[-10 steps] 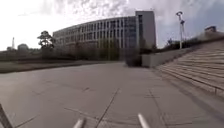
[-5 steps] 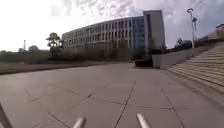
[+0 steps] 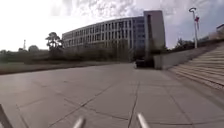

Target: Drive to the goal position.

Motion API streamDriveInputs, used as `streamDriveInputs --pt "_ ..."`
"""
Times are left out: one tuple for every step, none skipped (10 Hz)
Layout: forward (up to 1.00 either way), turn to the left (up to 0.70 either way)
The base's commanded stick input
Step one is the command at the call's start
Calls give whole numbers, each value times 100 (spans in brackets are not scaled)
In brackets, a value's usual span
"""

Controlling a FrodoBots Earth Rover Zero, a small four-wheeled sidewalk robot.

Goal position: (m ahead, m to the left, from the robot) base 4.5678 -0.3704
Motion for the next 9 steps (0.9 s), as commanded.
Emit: streamDriveInputs --pt "70 0" --pt "70 0" --pt "70 0" --pt "70 0" --pt "70 0" --pt "70 0" --pt "70 0" --pt "70 0" --pt "70 0"
